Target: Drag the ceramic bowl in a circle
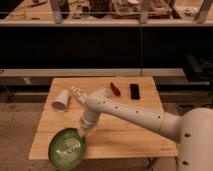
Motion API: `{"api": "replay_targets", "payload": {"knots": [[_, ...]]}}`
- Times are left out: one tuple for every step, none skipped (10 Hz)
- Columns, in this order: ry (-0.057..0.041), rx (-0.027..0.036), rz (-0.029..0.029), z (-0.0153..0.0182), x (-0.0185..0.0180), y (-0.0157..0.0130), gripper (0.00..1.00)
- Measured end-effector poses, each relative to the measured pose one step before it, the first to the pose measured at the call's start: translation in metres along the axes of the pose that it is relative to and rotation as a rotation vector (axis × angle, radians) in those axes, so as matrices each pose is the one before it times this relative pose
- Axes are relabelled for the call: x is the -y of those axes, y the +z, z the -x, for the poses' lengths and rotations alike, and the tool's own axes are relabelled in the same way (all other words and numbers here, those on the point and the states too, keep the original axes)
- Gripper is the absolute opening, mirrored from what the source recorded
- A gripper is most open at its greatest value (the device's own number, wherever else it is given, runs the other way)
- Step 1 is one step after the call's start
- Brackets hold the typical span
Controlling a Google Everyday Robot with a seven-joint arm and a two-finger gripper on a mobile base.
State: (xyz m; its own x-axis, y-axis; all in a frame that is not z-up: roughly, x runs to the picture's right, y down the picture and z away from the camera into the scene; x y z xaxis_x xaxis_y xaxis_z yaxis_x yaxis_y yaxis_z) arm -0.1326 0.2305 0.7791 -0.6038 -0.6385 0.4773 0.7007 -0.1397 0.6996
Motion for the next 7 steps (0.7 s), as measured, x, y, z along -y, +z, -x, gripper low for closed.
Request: {"api": "replay_targets", "payload": {"knots": [[-0.00298, -0.01082, -0.01619, -0.01369, 0.00278, 0.00149, 0.14], [0.00123, -0.01552, -0.01342, -0.01389, 0.00073, -0.00042, 0.14], [0.00562, -0.02023, -0.00678, -0.01403, -0.00267, -0.00261, 0.14], [0.01724, -0.03065, -0.00208, -0.01568, -0.00761, -0.00594, 0.14], [0.01944, -0.0236, 0.001, -0.00927, -0.00829, -0.00556, 0.14], [0.03096, -0.02848, 0.00648, -0.00837, -0.01424, -0.00822, 0.14], [0.04024, -0.02547, 0.01343, -0.00468, -0.01746, -0.01036, 0.14]]}}
